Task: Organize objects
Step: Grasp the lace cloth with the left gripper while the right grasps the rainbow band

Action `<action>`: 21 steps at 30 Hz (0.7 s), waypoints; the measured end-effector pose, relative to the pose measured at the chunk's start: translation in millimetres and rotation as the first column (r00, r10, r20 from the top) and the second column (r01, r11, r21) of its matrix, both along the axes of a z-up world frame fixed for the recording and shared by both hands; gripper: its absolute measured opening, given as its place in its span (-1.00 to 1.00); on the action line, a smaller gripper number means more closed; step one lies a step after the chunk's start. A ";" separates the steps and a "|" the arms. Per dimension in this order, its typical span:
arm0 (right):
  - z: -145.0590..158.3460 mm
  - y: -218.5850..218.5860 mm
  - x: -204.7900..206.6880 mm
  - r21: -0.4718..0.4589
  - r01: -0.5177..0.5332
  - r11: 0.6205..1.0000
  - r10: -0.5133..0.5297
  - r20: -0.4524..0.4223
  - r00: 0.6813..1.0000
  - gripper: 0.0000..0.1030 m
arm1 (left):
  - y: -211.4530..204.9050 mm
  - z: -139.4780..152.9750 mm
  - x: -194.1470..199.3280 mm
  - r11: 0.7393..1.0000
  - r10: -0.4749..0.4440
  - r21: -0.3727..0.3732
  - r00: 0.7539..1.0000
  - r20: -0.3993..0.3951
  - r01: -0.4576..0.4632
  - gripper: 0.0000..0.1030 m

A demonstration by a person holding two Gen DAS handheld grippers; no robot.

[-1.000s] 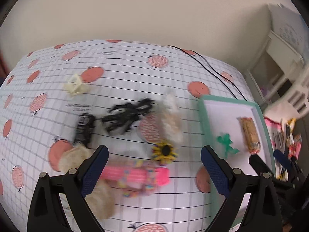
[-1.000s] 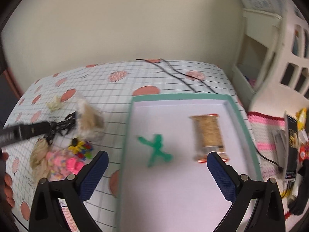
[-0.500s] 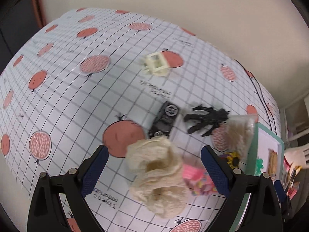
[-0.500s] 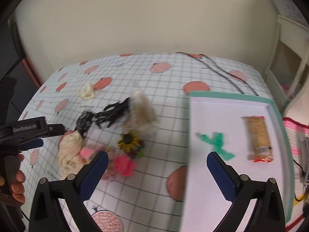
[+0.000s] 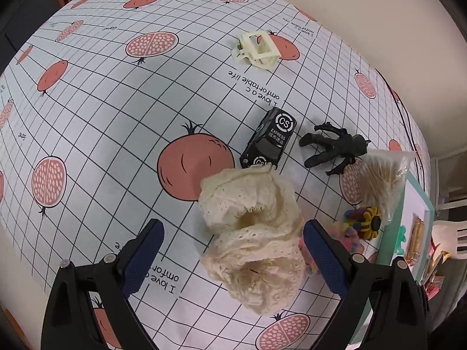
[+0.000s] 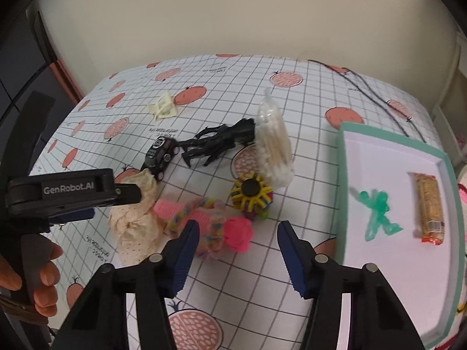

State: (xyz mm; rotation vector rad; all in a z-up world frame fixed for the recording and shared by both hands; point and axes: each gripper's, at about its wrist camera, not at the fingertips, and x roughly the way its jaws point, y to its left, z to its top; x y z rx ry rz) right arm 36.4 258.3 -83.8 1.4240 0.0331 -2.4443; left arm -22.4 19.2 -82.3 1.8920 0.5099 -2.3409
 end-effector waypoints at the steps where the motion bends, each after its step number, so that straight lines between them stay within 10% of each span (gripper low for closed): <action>1: -0.4 -1.1 -0.5 -0.005 -0.003 1.000 0.003 0.005 1.000 0.00 | 0.3 -0.1 0.0 1.000 0.000 -0.005 1.000 -0.002 0.000 0.87; 16: -13.9 -24.2 -4.6 0.004 -0.051 0.999 0.051 0.061 0.997 -0.60 | 10.7 -4.1 -1.8 1.000 -0.027 -0.012 1.000 0.000 0.027 0.77; 21: -16.1 -20.6 -8.0 0.007 -0.032 0.999 0.031 0.073 0.997 -0.79 | 12.4 -12.8 -3.3 0.999 -0.048 0.000 0.999 0.018 0.048 0.44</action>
